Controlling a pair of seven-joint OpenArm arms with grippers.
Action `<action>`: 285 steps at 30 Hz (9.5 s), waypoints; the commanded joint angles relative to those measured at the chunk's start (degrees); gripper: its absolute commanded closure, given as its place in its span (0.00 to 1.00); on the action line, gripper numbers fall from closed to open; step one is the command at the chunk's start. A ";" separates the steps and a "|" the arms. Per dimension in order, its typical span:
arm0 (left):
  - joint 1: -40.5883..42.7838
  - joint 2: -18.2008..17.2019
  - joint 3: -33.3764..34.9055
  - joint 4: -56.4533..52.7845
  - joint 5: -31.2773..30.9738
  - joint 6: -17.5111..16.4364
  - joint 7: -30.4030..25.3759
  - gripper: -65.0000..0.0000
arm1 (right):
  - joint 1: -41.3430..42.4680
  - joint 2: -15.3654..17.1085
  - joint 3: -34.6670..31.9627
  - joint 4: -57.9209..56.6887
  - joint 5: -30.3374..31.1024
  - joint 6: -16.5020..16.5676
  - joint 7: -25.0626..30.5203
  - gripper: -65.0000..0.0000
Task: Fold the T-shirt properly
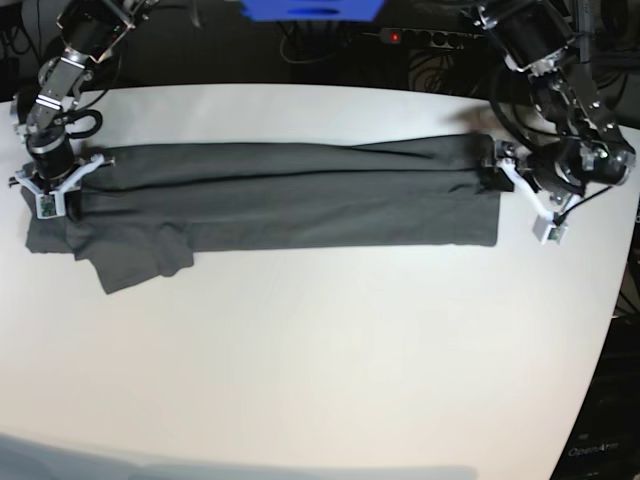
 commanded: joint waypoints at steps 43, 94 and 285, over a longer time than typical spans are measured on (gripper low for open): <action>-3.06 -0.41 4.41 -13.32 -9.70 0.05 -0.18 0.54 | -1.26 0.55 0.24 0.21 -2.24 -0.29 -3.62 0.99; -7.98 7.24 21.73 -2.77 -10.22 0.05 -0.18 0.95 | -1.52 -0.68 -0.99 0.21 -2.33 -0.29 -3.88 0.98; -6.84 2.05 45.64 -25.01 -27.72 16.36 -27.92 0.96 | -4.95 -2.79 -0.73 10.23 -2.24 -0.29 -3.62 0.98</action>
